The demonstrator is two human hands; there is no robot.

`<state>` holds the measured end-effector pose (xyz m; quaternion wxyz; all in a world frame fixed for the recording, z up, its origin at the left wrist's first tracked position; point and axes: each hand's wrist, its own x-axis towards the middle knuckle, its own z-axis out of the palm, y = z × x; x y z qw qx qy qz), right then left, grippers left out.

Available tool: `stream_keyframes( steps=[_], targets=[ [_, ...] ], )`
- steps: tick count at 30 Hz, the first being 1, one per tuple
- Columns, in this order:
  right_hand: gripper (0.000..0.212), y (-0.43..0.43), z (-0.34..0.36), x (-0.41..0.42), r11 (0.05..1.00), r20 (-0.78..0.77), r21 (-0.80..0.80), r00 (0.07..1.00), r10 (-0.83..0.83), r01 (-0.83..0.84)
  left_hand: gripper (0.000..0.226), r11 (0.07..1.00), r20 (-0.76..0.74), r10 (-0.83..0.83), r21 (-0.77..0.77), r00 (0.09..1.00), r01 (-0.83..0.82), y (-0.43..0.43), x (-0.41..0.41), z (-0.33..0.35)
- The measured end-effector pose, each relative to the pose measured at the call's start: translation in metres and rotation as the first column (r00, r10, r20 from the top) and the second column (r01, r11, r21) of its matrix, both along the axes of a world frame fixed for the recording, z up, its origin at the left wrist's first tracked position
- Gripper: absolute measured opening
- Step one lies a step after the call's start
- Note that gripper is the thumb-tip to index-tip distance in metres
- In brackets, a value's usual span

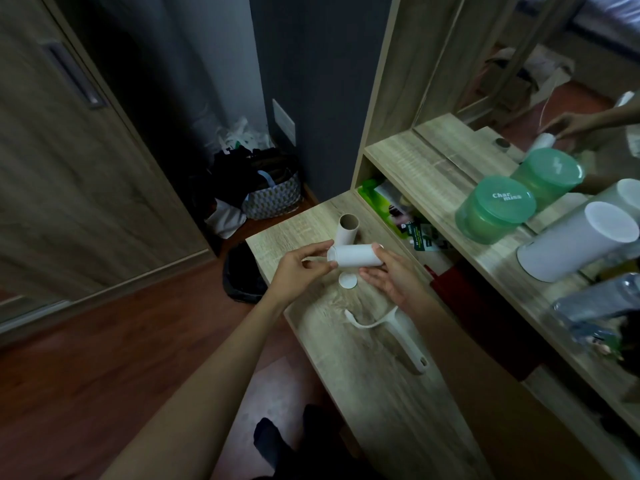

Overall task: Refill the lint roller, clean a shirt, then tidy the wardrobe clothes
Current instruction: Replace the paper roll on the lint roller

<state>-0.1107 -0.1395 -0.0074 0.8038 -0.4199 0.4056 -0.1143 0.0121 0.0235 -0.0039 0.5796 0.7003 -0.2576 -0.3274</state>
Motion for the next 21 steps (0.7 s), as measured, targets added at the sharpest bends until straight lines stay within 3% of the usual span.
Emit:
stream_keyframes(
  steps=[4, 9, 13, 17, 21],
  targets=[
    [0.028, 0.001, 0.004, 0.001, 0.998, -0.043, -0.068, 0.999, -0.011, 0.008, 0.041, 0.999, 0.094, -0.016, 0.046, 0.995, 0.012, 0.0, 0.003, -0.005],
    [0.035, 0.001, 0.008, 0.003, 0.992, -0.041, -0.121, 0.999, 0.022, -0.026, 0.039, 0.999, -0.02, 0.029, 0.039, 0.999, -0.028, 0.001, 0.004, -0.009],
    [0.027, 0.001, 0.011, 0.002, 0.992, -0.057, -0.12, 0.998, 0.041, -0.047, 0.041, 0.999, -0.106, 0.04, 0.01, 0.994, -0.039, 0.004, 0.003, -0.008],
    [0.023, 0.001, 0.011, 0.001, 0.99, -0.042, -0.132, 0.998, 0.053, -0.058, 0.041, 0.999, -0.092, 0.044, 0.025, 0.995, -0.042, 0.005, 0.004, -0.008],
    [0.036, 0.002, 0.01, 0.0, 0.99, -0.042, -0.131, 0.998, 0.055, -0.06, 0.038, 0.997, -0.019, 0.043, 0.06, 0.999, -0.042, 0.004, 0.004, -0.01]
  ],
)
